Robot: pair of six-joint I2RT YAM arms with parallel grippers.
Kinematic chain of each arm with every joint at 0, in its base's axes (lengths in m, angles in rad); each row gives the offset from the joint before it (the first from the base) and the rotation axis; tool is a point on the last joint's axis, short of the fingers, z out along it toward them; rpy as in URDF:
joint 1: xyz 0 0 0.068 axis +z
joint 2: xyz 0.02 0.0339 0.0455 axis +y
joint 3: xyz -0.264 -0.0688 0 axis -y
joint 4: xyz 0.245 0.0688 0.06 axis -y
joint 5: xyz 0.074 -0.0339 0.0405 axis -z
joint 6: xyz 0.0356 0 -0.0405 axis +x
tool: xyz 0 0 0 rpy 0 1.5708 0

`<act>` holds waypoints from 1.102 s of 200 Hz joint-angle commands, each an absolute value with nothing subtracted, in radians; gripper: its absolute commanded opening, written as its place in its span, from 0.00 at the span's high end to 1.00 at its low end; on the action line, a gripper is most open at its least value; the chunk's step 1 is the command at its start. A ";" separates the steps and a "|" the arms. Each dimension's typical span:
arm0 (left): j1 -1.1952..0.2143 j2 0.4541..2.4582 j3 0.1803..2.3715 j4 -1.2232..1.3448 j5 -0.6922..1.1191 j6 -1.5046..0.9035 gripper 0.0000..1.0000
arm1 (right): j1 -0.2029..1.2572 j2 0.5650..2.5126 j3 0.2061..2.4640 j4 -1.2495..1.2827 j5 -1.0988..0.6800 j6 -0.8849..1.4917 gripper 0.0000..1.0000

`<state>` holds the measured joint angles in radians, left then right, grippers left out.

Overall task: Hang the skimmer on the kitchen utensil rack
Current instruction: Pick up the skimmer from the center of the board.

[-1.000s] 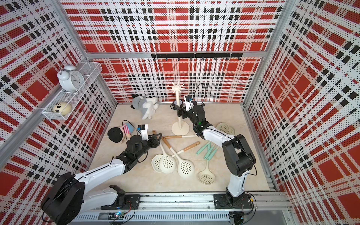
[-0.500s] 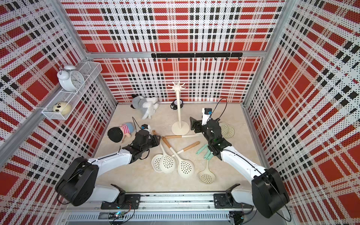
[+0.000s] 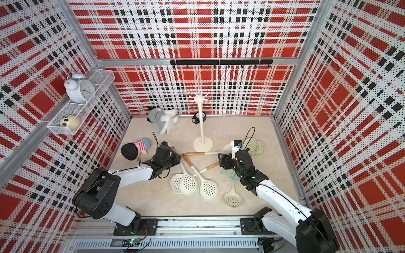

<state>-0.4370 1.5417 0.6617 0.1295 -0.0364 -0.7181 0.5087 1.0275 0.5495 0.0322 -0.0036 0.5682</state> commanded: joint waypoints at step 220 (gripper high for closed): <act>-0.420 1.676 0.673 0.312 0.114 -0.769 0.84 | 0.512 0.937 0.495 0.000 -0.017 0.652 0.29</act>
<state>-0.4377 1.6806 0.6743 0.2817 0.0746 -0.8021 0.5087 0.9722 0.5072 0.0204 -0.0402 0.6441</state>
